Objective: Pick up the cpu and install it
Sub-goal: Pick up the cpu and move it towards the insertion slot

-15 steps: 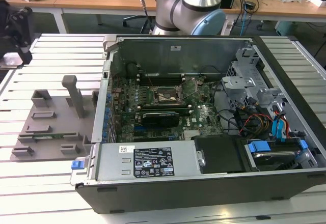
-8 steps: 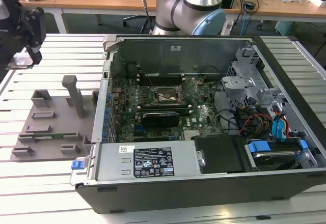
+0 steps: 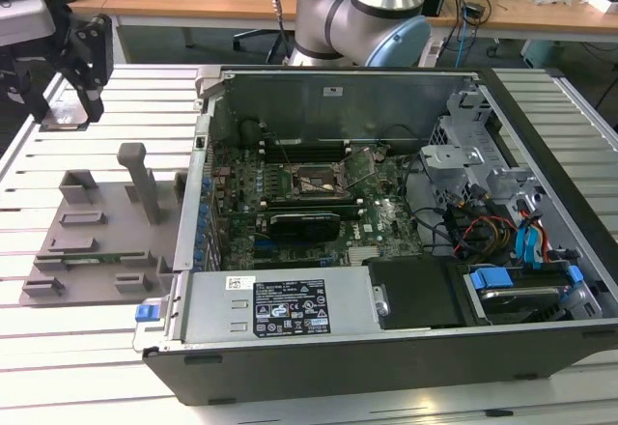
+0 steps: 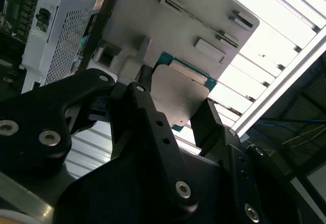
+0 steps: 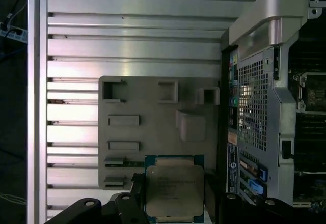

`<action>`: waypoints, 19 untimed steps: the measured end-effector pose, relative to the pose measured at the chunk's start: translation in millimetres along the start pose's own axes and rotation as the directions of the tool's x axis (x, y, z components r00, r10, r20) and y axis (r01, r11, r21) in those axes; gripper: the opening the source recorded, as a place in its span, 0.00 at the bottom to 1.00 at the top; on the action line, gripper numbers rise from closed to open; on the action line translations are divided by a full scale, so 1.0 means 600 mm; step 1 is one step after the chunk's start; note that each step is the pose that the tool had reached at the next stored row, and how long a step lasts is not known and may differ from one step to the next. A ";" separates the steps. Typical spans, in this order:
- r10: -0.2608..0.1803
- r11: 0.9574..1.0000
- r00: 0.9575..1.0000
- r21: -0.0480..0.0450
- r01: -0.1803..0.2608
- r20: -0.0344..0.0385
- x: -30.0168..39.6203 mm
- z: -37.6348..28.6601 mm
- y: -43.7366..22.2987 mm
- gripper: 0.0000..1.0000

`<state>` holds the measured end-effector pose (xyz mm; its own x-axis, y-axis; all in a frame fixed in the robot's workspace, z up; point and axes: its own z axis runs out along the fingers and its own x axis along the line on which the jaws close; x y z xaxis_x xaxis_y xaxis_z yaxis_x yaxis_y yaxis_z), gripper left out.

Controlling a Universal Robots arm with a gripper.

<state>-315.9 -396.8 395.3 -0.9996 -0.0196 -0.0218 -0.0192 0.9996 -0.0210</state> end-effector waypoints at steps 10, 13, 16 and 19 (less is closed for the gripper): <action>0.000 1.000 1.000 0.000 0.000 0.000 -0.045 0.001 -0.001 0.55; 0.000 1.000 1.000 0.000 0.000 0.000 -0.056 0.001 -0.001 0.55; 0.000 1.000 1.000 0.000 0.000 0.000 -0.068 0.002 -0.001 0.55; 0.000 1.000 1.000 0.000 0.000 0.000 -0.081 0.002 -0.001 0.55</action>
<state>-267.0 -396.7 395.3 -0.9996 -0.0196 -0.0215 -0.0191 0.9996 -0.0209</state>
